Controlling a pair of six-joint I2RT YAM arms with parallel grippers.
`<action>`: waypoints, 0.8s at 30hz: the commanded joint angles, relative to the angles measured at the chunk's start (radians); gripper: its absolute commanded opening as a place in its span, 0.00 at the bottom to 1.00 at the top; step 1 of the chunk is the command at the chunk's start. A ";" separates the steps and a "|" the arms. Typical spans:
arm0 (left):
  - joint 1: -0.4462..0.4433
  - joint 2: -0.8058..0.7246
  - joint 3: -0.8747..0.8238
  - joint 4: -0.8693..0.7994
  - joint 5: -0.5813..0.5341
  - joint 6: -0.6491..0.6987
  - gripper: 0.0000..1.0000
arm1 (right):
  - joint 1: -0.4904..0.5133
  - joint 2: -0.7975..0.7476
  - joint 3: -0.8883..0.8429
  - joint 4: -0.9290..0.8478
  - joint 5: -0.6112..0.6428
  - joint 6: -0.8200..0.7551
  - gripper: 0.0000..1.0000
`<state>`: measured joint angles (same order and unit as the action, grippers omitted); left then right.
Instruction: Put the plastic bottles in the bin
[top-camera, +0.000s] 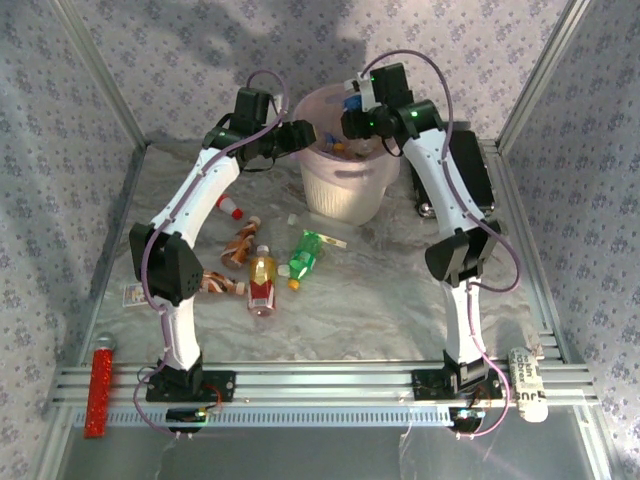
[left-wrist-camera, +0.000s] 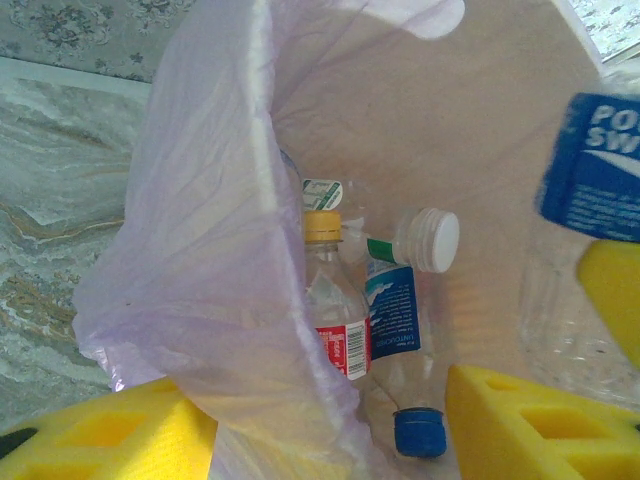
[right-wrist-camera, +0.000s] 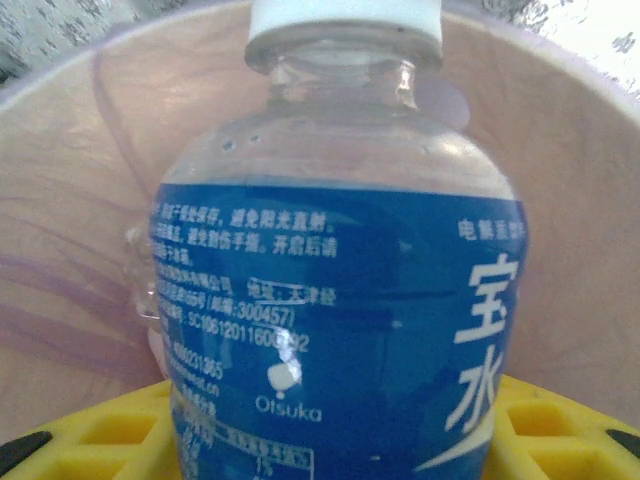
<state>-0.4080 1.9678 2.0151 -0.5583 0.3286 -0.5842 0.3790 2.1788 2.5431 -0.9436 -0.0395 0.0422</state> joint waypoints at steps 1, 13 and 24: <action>-0.011 0.047 0.009 -0.066 0.000 0.031 0.62 | 0.002 0.011 -0.010 0.028 -0.010 0.016 0.46; -0.011 0.039 0.008 -0.069 -0.002 0.030 0.62 | 0.021 0.087 -0.034 0.005 -0.016 -0.001 0.48; -0.012 0.034 0.008 -0.070 0.000 0.035 0.61 | 0.021 0.136 -0.029 -0.019 -0.010 -0.008 0.71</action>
<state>-0.4080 1.9678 2.0151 -0.5579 0.3286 -0.5838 0.3965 2.2936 2.5092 -0.9310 -0.0422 0.0399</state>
